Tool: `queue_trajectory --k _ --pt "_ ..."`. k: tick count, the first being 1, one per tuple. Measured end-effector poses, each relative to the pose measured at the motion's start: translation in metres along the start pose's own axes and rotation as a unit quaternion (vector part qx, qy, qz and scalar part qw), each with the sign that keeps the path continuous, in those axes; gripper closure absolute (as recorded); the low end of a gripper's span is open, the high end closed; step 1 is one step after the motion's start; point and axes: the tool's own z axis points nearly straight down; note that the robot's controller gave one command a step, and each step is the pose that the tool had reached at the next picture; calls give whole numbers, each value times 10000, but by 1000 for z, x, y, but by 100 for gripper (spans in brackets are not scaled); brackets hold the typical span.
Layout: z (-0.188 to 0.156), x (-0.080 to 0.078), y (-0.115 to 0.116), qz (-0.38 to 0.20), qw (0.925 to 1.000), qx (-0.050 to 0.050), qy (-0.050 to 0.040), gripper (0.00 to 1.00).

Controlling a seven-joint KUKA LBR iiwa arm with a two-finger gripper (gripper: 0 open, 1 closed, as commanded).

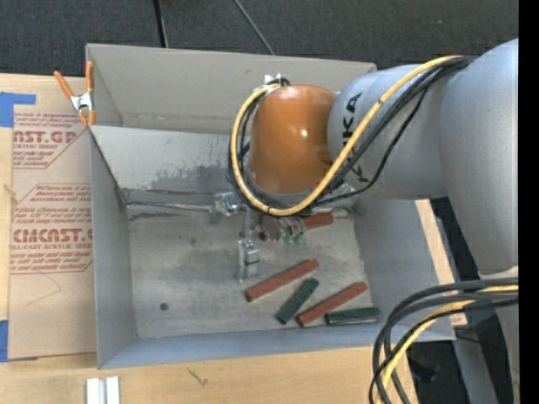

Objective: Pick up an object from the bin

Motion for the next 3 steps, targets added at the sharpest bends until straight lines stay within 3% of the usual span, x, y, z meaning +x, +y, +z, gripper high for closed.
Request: queue_trajectory --k 1,2,3 --pt "-3 9 -12 396 9992 7 -10 0" --pt "40 28 -38 423 9991 -3 -17 0" --pt "60 41 -47 138 9999 5 20 0"
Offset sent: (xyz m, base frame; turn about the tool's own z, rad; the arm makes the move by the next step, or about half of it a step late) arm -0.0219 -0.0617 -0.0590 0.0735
